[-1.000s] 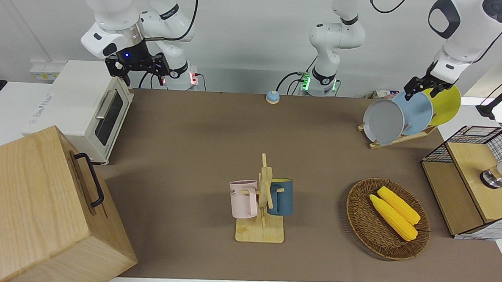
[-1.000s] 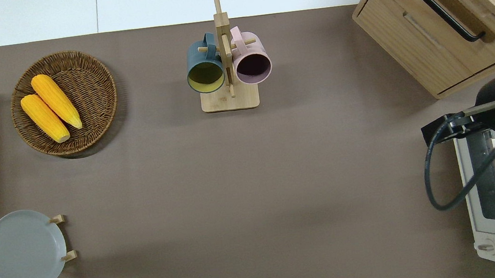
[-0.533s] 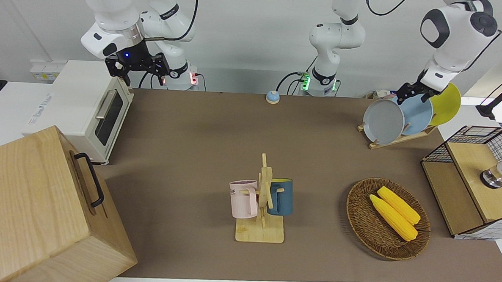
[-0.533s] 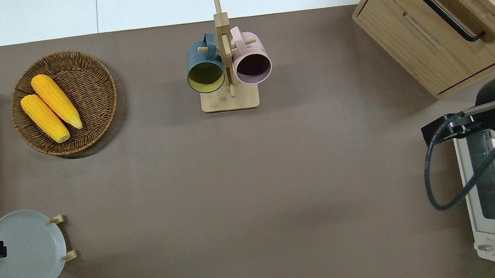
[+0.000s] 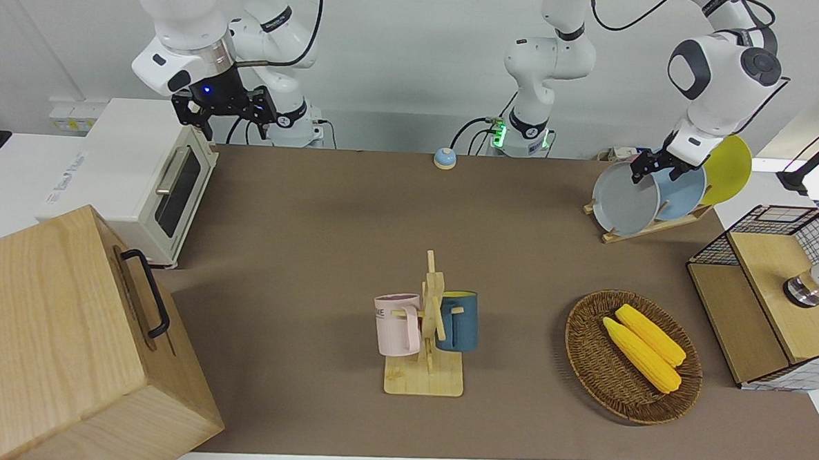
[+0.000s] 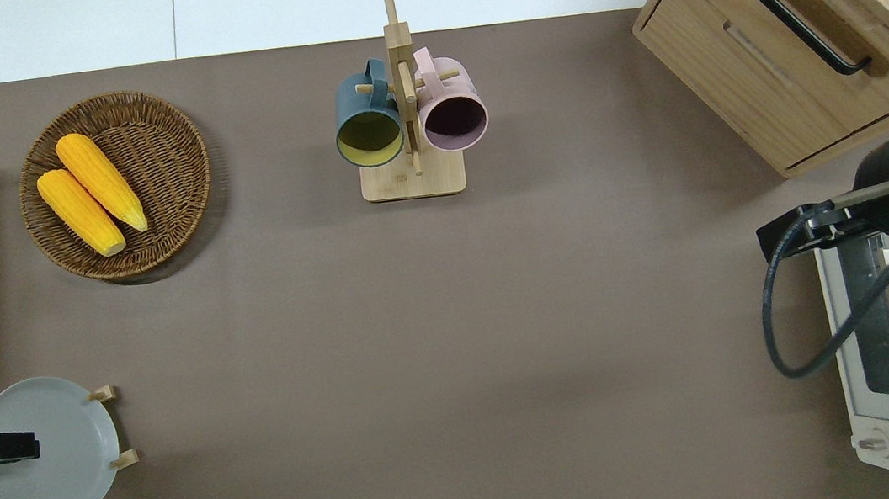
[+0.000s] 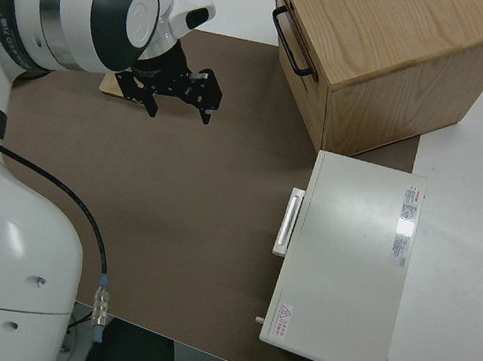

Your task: Pick gray plate from low plate rack and place it on table with left arm

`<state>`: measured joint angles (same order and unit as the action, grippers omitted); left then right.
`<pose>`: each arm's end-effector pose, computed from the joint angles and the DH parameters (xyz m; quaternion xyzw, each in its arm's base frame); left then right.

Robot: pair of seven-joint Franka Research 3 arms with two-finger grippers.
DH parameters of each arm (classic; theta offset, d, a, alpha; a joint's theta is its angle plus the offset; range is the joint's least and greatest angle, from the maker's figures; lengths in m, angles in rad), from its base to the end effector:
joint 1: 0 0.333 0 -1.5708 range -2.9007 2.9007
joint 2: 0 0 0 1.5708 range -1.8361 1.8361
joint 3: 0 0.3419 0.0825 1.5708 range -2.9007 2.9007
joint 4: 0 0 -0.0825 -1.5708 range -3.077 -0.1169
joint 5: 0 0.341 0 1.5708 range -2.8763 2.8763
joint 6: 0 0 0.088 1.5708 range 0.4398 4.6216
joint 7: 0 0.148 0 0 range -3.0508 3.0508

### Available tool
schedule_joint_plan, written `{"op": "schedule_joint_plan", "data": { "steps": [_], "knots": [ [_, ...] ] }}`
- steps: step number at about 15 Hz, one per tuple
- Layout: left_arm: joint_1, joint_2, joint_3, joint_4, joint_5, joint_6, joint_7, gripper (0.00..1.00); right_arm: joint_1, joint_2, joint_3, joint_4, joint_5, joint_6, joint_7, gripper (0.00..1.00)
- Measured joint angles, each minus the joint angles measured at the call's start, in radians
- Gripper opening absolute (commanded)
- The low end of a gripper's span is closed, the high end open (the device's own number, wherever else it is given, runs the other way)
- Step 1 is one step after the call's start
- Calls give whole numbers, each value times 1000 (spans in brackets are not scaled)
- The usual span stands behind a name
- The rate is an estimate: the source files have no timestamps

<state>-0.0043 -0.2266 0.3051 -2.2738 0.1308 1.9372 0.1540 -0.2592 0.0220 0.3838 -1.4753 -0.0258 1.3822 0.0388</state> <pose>0.3932 0.1410 0.4403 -0.9971 -0.0405 0.0632 0.0121 0.4910 0.0548 0.6240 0.9975 0.0413 -0.0558 0.0133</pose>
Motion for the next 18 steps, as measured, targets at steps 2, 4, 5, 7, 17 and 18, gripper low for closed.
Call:
{"op": "schedule_joint_plan", "data": {
  "steps": [2,4,5,7,17,18],
  "knots": [
    [0,0,0,-7,-9,5,0,0,0,0,0,0,0,0,0,983],
    [0,0,0,-8,-12,6,0,0,0,0,0,0,0,0,0,983],
    [0,0,1,-8,-12,7,0,0,0,0,0,0,0,0,0,983],
    [0,0,2,-8,-13,7,0,0,0,0,0,0,0,0,0,983],
    [0,-9,0,-9,-23,7,-2,0,0,0,0,0,0,0,0,983],
    [0,-12,1,-4,-23,3,-2,0,0,0,0,0,0,0,0,983]
  ]
}}
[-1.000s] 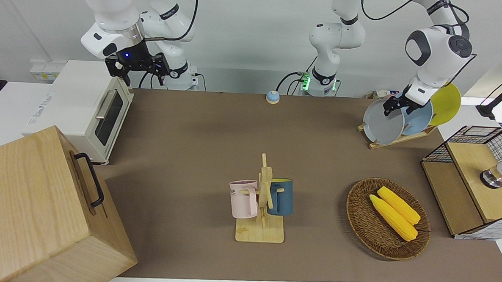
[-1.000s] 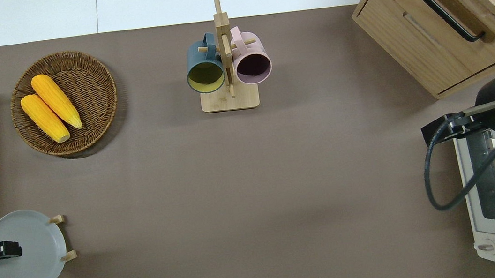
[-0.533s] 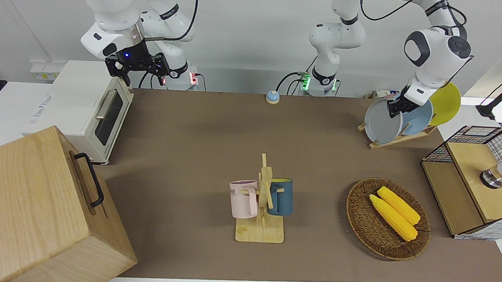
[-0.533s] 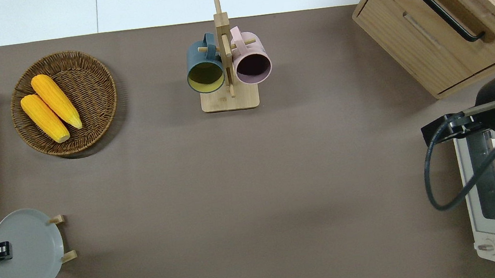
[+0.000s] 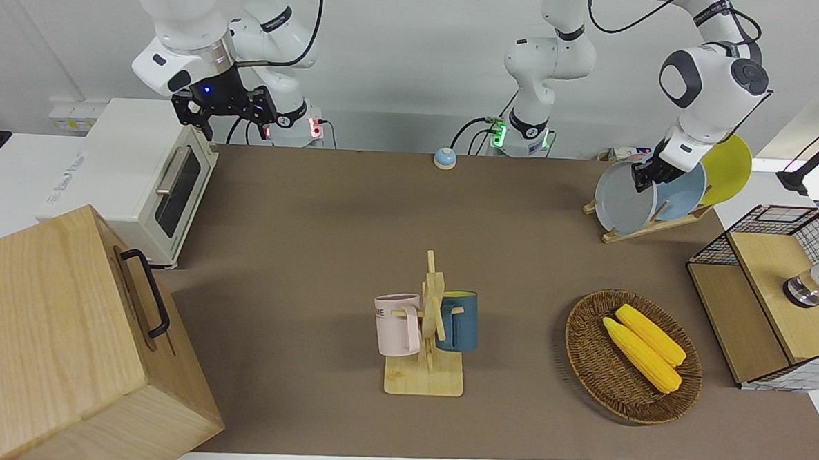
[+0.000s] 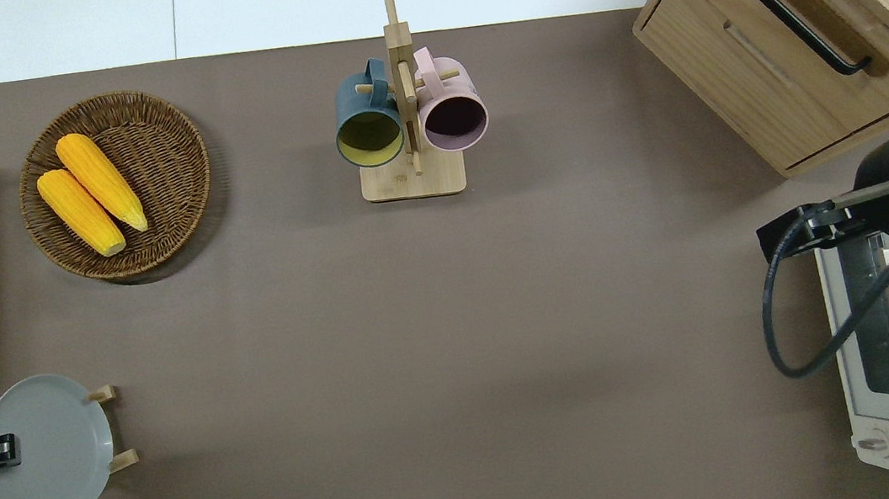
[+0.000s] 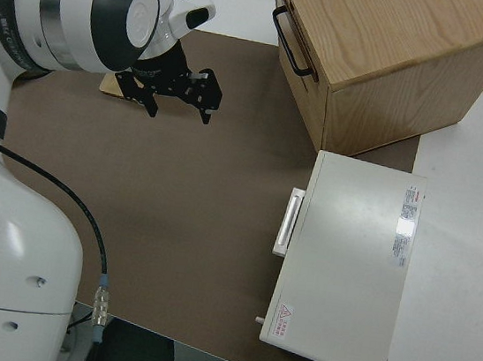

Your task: Pick gray plate from low plate rack and place it on table with left arm

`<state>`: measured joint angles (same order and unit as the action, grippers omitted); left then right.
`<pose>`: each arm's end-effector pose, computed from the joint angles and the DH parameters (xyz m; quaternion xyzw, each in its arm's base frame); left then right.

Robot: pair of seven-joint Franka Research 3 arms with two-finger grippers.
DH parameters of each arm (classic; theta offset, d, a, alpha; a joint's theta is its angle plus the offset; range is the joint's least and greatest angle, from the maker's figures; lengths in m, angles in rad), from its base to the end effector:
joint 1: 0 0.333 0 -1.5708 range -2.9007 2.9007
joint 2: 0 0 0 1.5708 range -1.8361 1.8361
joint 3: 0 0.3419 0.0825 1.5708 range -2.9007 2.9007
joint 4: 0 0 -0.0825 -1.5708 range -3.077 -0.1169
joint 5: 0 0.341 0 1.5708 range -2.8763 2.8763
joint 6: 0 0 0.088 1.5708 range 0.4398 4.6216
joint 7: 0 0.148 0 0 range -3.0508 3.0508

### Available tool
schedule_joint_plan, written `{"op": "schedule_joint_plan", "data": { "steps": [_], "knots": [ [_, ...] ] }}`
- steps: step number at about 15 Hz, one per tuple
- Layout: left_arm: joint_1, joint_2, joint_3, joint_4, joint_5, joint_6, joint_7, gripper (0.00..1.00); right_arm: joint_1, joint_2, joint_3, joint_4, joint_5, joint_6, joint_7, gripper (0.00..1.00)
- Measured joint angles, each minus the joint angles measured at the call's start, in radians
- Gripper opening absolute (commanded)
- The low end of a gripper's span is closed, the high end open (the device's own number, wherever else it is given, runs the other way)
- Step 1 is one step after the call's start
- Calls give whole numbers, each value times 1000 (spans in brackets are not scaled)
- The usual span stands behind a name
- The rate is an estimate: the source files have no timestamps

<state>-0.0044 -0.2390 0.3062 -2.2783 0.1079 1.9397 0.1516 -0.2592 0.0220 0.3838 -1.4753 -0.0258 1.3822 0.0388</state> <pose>0.3917 0.1387 0.4433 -0.9973 -0.0467 0.0559 0.0012 0.4910 0.0548 0.6240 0.9975 0.0413 -0.0558 0.0133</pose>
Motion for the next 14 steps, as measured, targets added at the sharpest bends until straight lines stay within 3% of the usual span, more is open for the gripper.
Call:
{"op": "schedule_joint_plan", "data": {
  "steps": [14],
  "knots": [
    [0,-29,-12,322,52,-343,0,0,0,0,0,0,0,0,0,983]
  ]
}}
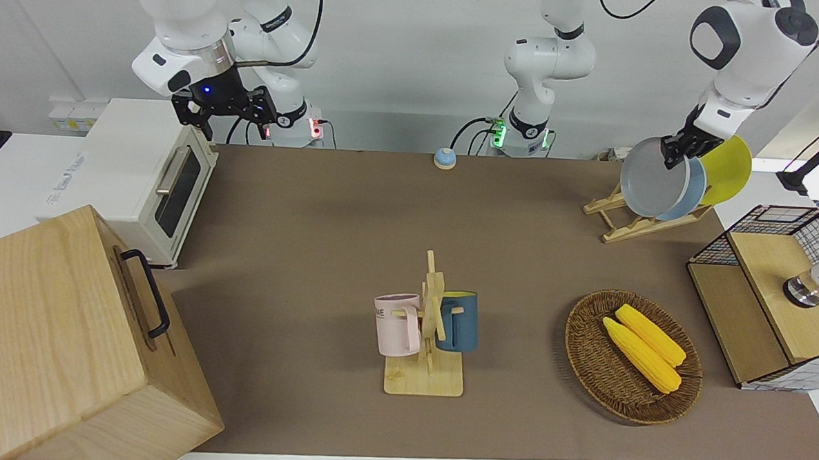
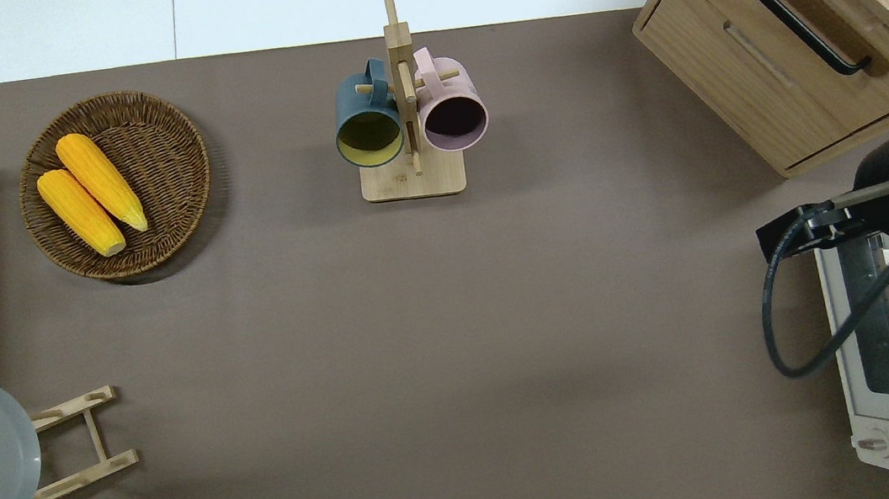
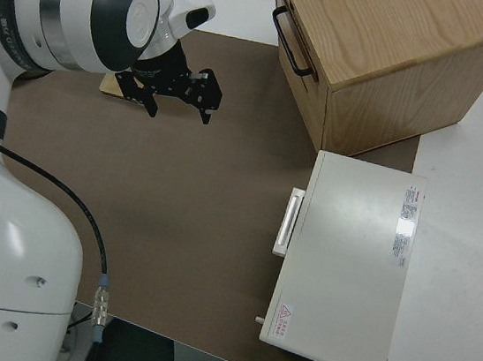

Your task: Pick gray plate from low plate rack and place it on table with left arm

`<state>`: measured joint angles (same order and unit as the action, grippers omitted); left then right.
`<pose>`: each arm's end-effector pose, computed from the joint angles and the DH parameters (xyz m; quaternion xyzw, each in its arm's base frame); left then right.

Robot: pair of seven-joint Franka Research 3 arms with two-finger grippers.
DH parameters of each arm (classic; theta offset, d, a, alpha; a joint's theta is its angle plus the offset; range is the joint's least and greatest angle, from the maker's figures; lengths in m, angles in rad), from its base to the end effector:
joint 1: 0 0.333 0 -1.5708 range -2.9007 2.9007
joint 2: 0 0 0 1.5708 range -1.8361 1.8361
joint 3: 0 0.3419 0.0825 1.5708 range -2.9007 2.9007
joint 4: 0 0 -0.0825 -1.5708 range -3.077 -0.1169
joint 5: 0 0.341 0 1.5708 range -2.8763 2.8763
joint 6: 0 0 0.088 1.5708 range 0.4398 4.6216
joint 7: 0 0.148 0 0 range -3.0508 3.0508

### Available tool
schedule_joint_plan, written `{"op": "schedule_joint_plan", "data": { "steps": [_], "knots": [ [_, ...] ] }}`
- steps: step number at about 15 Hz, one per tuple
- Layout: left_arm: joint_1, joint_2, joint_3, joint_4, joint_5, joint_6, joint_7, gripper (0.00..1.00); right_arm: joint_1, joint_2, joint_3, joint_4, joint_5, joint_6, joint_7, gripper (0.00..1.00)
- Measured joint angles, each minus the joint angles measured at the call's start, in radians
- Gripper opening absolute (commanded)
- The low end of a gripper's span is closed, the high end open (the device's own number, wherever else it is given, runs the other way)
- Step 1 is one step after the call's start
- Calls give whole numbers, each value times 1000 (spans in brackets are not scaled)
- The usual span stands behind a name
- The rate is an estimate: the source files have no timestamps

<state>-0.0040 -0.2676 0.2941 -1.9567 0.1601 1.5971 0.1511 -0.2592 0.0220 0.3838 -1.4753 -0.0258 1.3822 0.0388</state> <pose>0.3868 0.1542 0.5656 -0.9963 -0.0562 0.0587 0.0296 0.4910 0.0548 0.6240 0.9975 0.0413 -0.0558 0.0133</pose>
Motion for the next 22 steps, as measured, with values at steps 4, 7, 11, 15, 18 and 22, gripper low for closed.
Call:
{"op": "schedule_joint_plan", "data": {
  "steps": [4,7,11,15,18,22],
  "knots": [
    [0,-5,-20,55,0,-55,-5,0,0,0,0,0,0,0,0,983],
    [-2,-5,-33,55,-4,-61,-35,0,0,0,0,0,0,0,0,983],
    [-40,14,-36,49,-87,-66,-94,0,0,0,0,0,0,0,0,983],
    [-95,67,-34,37,-193,-66,-139,0,0,0,0,0,0,0,0,983],
    [-140,111,-35,21,-272,-66,-165,0,0,0,0,0,0,0,0,983],
    [-176,161,-36,-4,-387,-64,-173,0,0,0,0,0,0,0,0,983]
  ]
}}
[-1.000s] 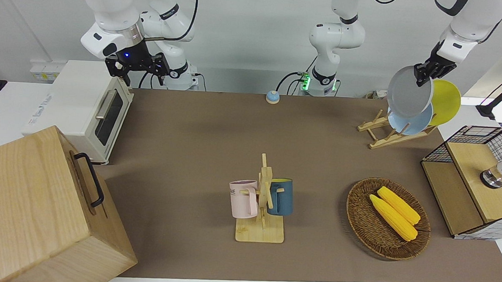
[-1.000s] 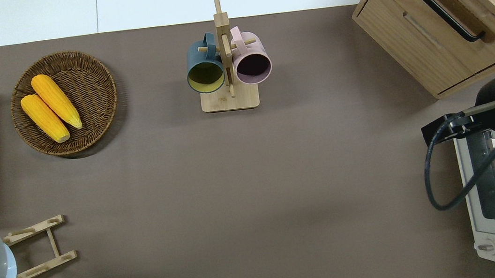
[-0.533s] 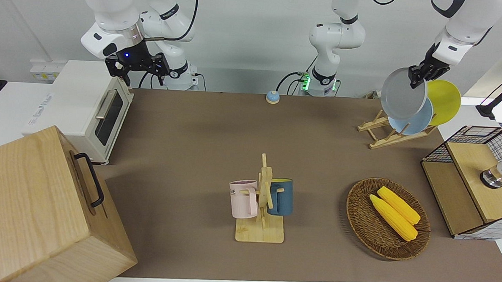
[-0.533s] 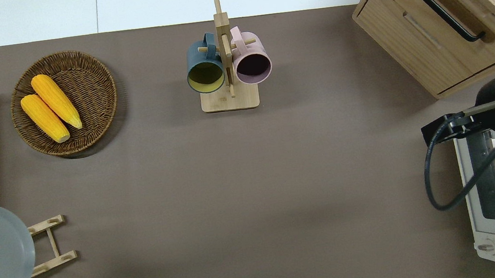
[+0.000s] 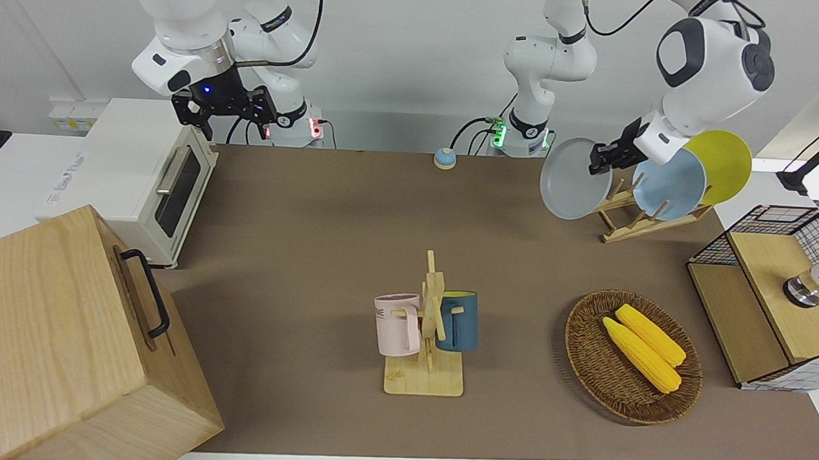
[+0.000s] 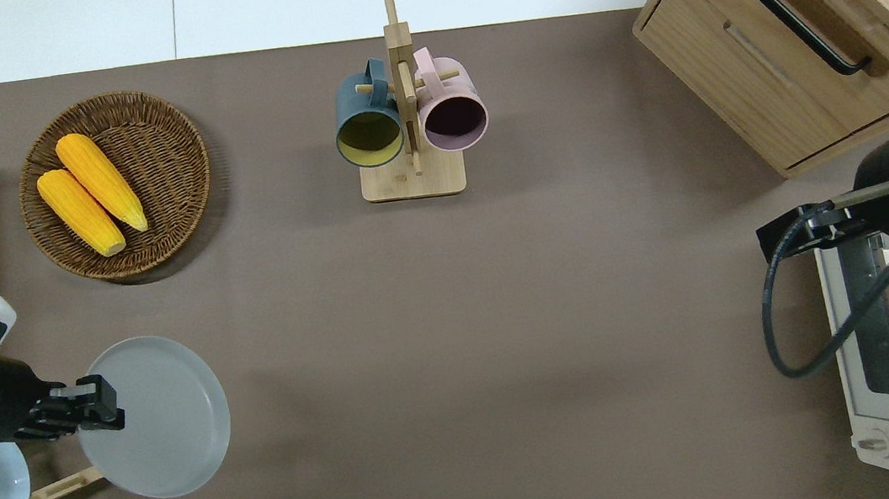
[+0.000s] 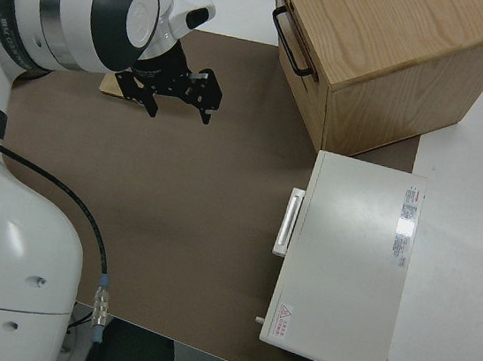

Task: Pick gray plate from low plate rack and place it on table with left arm
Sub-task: 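Carry the gray plate with the left gripper away from the rack onto the table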

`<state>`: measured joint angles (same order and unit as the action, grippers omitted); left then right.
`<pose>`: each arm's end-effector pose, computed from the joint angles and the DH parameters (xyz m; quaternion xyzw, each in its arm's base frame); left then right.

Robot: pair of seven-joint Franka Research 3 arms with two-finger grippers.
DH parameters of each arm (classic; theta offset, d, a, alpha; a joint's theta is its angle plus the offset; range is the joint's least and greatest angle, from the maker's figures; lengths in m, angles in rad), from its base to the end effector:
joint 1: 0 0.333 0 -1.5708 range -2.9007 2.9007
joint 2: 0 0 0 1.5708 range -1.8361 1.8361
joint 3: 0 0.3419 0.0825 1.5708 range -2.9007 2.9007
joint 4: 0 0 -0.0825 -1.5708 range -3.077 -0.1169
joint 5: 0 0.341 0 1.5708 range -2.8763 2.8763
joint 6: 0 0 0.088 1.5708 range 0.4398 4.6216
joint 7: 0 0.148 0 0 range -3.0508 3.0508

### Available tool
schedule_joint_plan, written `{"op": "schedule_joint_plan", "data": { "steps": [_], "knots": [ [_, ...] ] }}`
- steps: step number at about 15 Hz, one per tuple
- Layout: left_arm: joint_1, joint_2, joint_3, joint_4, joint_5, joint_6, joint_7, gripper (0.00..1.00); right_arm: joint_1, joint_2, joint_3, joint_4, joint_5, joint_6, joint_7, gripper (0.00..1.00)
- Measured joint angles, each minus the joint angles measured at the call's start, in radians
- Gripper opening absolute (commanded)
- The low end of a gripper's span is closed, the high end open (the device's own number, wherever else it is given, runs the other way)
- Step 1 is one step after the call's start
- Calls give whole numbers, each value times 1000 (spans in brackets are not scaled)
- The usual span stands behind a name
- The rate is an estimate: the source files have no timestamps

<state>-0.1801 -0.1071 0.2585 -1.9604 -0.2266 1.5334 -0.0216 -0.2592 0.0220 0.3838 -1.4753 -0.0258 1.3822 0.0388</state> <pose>0.4356 0.0041 0.5008 0.9772 0.0601 -0.1566 0.1300 0.4910 0.0548 0.6240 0.9975 0.0413 -0.0558 0.0133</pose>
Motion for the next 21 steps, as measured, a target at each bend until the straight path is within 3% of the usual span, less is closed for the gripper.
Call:
{"op": "schedule_joint_plan", "data": {
  "steps": [9,21],
  "knots": [
    [-41,61,-8,-131,-115,149,37,0,0,0,0,0,0,0,0,983],
    [-72,102,-37,-188,-148,245,41,0,0,0,0,0,0,0,0,983]
  ]
}}
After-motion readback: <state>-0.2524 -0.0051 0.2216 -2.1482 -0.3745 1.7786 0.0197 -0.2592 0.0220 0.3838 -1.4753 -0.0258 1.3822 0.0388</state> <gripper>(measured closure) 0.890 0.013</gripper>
